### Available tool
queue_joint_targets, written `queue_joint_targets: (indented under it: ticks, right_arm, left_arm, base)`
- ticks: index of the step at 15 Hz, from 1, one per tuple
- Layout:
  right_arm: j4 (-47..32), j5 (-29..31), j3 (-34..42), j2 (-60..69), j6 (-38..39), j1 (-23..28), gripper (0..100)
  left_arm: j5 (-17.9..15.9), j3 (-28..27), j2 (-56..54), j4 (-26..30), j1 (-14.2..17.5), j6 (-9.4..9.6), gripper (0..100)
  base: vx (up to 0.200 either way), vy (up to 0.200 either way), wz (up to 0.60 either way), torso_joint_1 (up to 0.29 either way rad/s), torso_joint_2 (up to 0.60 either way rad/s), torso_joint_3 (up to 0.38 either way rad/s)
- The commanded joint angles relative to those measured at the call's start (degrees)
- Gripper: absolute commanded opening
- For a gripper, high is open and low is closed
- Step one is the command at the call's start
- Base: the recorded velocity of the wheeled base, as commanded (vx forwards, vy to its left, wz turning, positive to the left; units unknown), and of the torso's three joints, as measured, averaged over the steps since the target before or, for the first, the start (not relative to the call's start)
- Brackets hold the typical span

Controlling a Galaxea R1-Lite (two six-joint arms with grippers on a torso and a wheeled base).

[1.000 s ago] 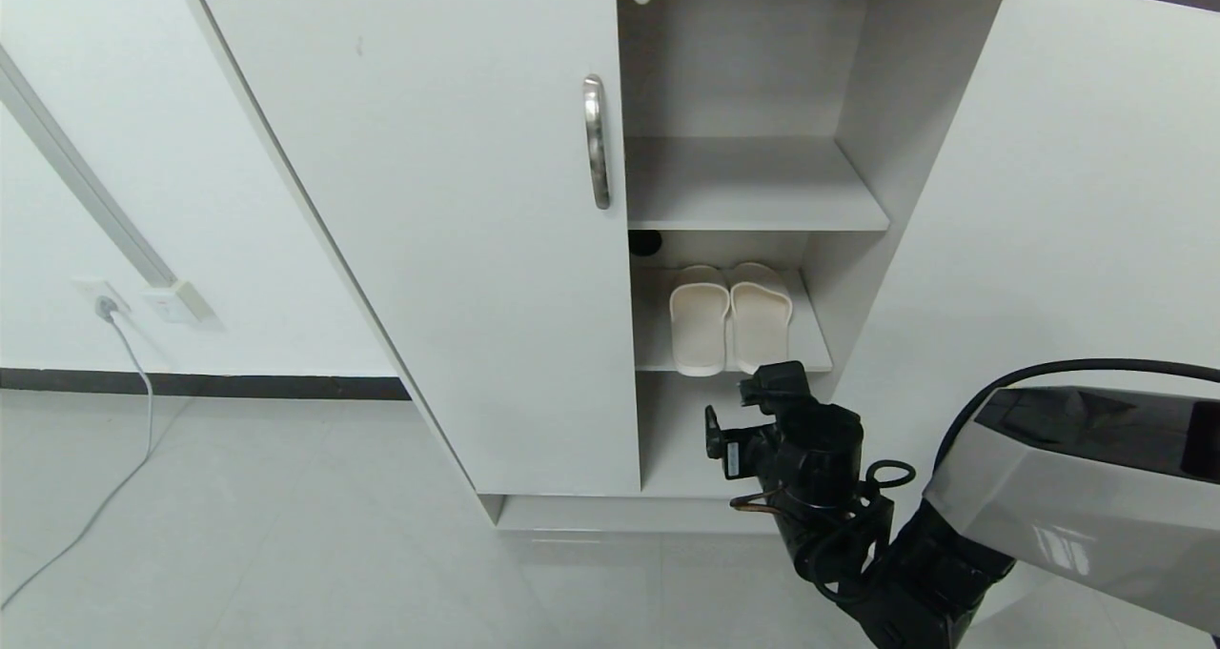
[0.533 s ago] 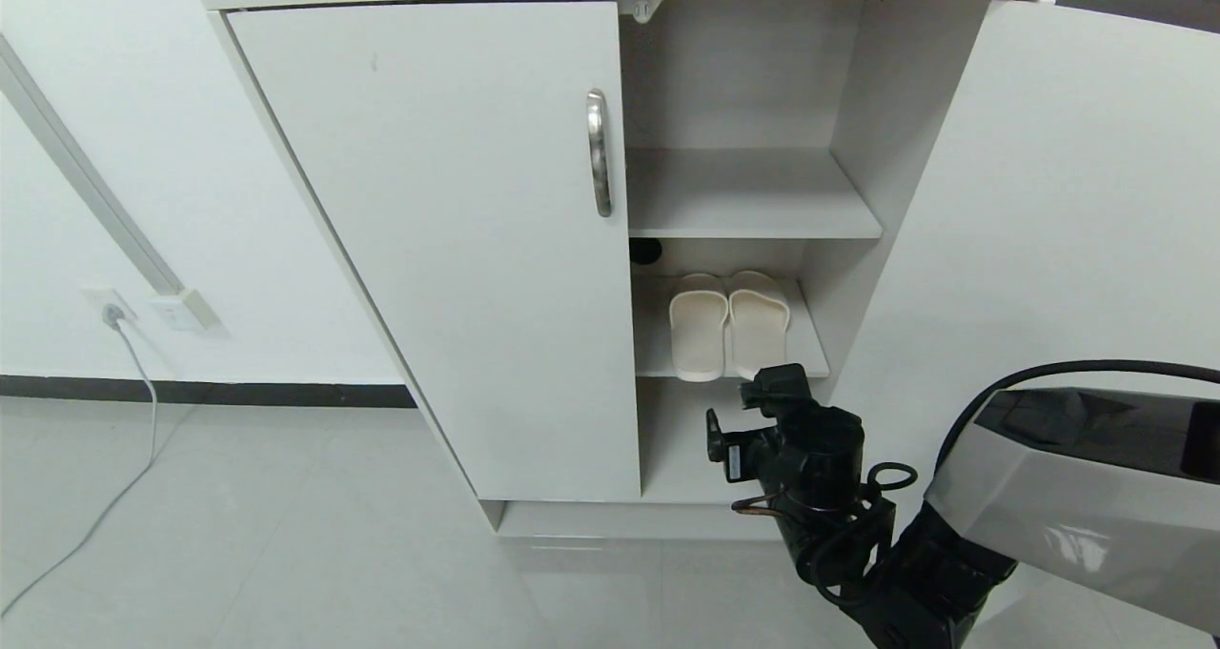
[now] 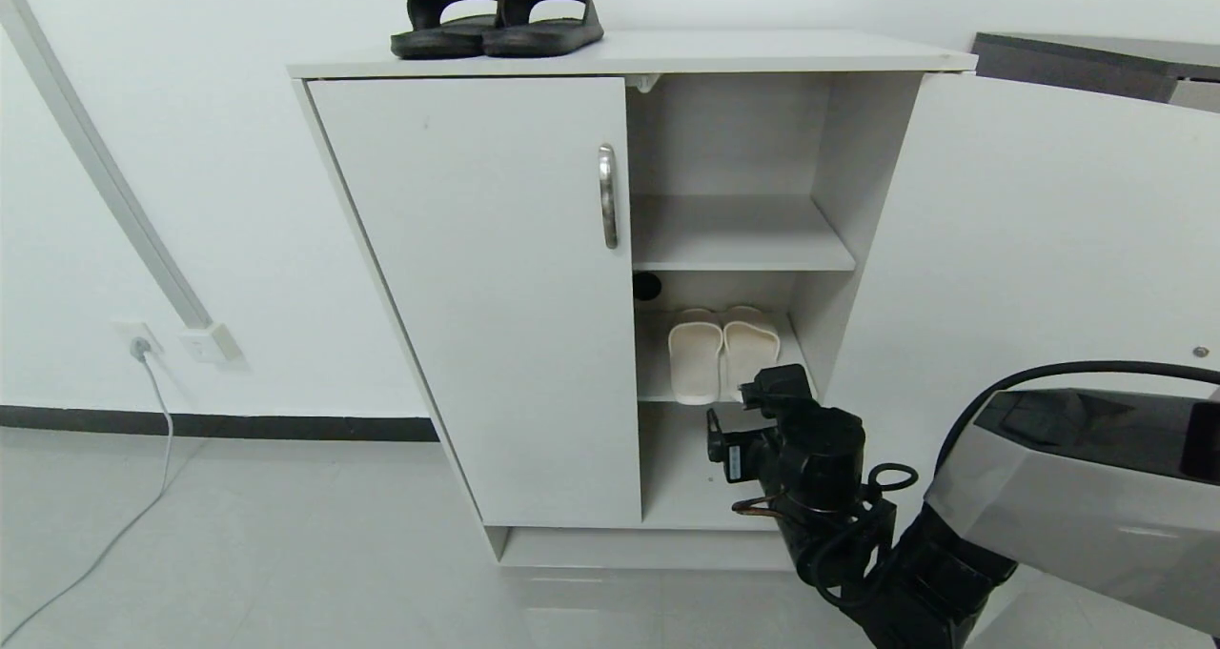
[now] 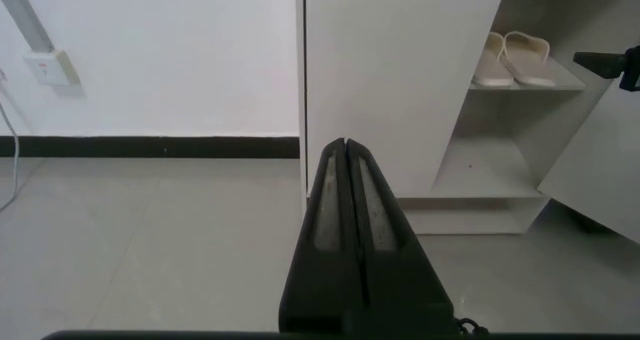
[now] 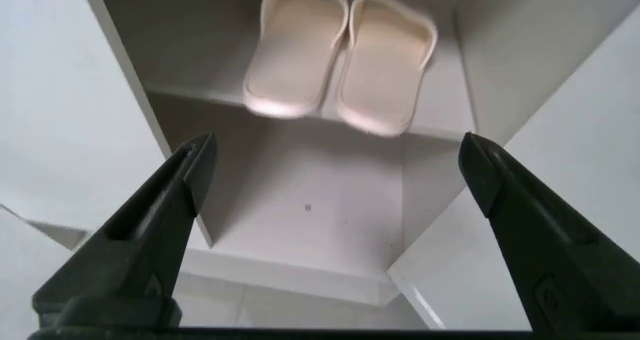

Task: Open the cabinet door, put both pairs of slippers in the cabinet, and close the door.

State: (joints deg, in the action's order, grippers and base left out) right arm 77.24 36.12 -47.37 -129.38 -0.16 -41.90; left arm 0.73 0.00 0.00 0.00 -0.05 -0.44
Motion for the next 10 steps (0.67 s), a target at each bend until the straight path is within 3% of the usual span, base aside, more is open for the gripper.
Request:
queue_joint_targets:
  ticks: [1,10]
  right_arm:
    - [1.2,-0.4,1.1,-0.3,-0.1,0.1,100]
    - [7.6,-0.6,2.9,-2.1,-4.7,-0.2,100]
  left_arm:
    - [0.1,0.0,0.1,0.0,0.0,0.00,0]
    - [0.1,0.0,0.1,0.0,0.0,-0.09,0]
  base:
    - [0.000,0.000,0.00,0.002,0.00,0.110]
    - [0.000,0.000,0.00,0.000,0.00,0.000]
